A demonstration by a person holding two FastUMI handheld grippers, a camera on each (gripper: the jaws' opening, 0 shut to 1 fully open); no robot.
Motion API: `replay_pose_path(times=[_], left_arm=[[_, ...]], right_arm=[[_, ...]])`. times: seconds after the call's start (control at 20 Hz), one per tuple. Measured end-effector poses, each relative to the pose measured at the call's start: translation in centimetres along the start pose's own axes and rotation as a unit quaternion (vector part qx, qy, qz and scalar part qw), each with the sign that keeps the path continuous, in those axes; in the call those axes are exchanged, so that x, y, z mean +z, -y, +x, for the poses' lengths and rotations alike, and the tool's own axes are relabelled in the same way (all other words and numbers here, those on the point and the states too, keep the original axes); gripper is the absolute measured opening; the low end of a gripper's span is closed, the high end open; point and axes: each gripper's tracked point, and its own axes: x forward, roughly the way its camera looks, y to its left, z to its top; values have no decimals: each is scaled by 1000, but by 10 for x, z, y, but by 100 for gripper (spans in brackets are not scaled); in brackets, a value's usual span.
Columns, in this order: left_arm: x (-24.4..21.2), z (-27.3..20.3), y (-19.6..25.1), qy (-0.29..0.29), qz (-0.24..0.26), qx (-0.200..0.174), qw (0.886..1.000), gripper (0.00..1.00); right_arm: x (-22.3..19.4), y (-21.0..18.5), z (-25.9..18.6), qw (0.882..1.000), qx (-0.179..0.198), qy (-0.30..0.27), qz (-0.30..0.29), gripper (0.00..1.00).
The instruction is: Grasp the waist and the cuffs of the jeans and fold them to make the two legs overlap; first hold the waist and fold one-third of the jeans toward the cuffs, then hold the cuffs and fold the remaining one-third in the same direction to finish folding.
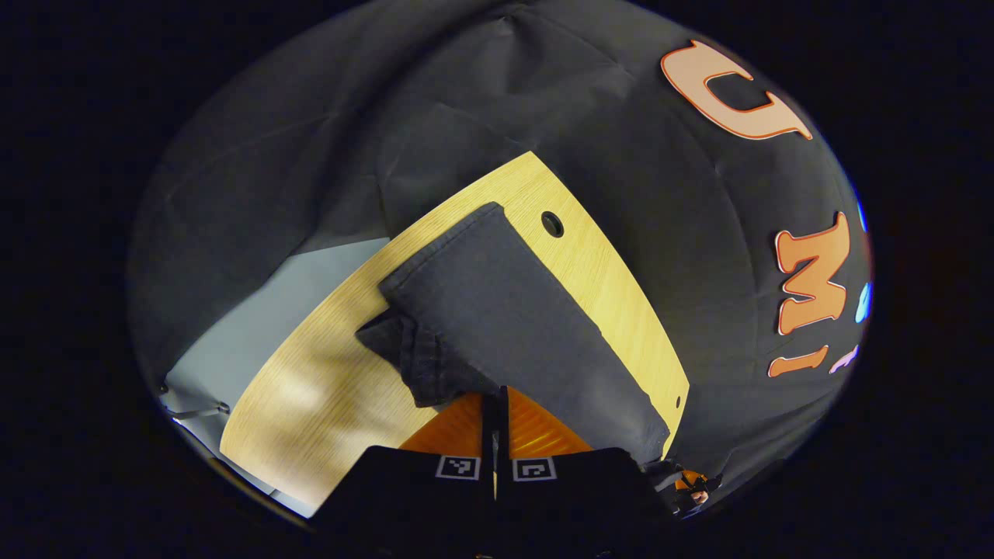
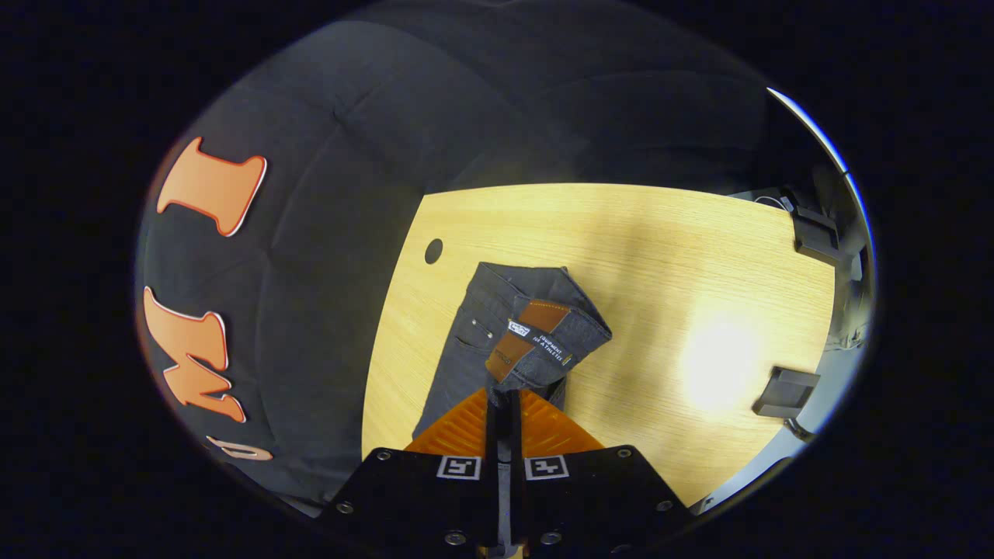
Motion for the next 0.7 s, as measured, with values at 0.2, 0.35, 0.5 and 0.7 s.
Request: replay_pose_path(times=[0.2, 0.35, 0.5, 0.7], left_arm=[[31, 33, 2, -1, 15, 25, 1000, 1], [51, 57, 7, 1, 21, 44, 999, 1], [70, 80, 13, 1, 27, 68, 997, 1], [92, 104, 15, 5, 32, 96, 995, 1]], right_arm=[[11, -19, 23, 1000, -3, -18, -5, 6], [18, -35, 51, 999, -1, -40, -13, 6], [21, -54, 84, 998, -12, -58, -25, 7], [25, -67, 127, 996, -34, -74, -34, 6]])
